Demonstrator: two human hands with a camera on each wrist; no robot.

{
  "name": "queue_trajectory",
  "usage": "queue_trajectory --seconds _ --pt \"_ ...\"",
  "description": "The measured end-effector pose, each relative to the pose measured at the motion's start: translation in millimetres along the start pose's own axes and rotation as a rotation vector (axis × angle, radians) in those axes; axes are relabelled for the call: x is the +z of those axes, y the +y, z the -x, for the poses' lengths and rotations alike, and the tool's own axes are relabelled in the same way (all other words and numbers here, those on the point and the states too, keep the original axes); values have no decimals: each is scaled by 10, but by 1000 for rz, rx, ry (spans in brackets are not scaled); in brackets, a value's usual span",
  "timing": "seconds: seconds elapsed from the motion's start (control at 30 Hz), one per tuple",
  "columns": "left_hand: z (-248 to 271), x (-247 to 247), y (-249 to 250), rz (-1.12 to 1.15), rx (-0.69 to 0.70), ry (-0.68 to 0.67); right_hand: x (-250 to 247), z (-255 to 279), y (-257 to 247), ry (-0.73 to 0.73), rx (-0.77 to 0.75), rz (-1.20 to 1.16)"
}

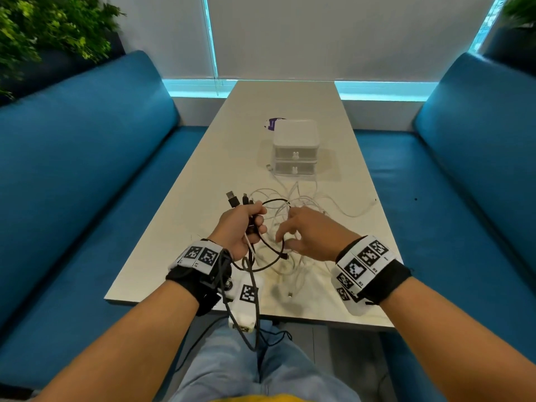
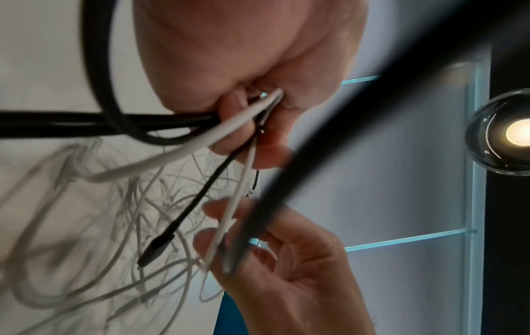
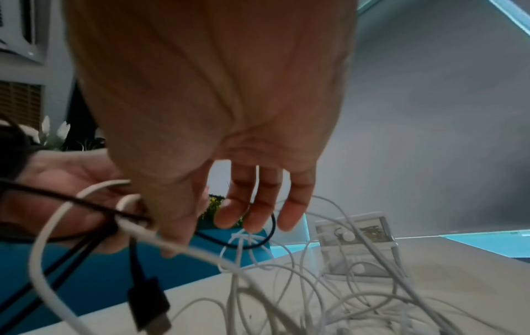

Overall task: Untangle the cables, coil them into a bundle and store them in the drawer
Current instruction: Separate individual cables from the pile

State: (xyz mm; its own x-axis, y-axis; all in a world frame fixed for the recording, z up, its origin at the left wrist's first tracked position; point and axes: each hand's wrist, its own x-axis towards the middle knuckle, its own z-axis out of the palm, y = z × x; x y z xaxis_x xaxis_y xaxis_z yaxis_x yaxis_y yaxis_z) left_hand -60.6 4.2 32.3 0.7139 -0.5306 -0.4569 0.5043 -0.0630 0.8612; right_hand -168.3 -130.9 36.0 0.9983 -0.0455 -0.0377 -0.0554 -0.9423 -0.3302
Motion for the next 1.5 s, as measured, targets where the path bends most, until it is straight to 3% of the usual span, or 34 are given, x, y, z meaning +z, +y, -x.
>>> queue_trajectory --seconds 0.07,0.23,0.3,0.43,0.57,0.63,0.77,0.87,1.13,1.2,1.33,1.43,1.5 --pt "-25 -30 4 -39 33 36 -26 2 61 90 11 -86" --pt "-156 -273 -57 -337 235 193 -296 -43 422 745 205 -615" --pt "-202 -374 -113 -442 291 218 -446 -55 475 818 238 -806" --pt "-206 -335 -119 -517 379 259 -595 -81 357 784 200 -845" --pt "-95 -42 8 -536 632 412 -624 -116 205 710 161 -828" --pt "-64 85 92 -488 705 422 -621 -127 157 677 144 -805" --pt "-97 256 152 -479 677 113 -639 -127 29 578 87 -792" --pt "-183 352 86 -707 615 -2 -732 -100 -56 574 44 -837" --pt "-357 134 13 -784 568 85 -828 50 125 750 74 -793" --pt "-366 74 36 -810 602 118 -756 140 227 731 110 -649" --pt "-364 -82 104 -889 643 224 -758 275 313 549 128 -106" --pt "-322 -132 120 -1005 659 235 -800 233 117 673 154 -121" --pt "-288 -123 133 -1055 624 221 -823 144 -36 787 95 -265"
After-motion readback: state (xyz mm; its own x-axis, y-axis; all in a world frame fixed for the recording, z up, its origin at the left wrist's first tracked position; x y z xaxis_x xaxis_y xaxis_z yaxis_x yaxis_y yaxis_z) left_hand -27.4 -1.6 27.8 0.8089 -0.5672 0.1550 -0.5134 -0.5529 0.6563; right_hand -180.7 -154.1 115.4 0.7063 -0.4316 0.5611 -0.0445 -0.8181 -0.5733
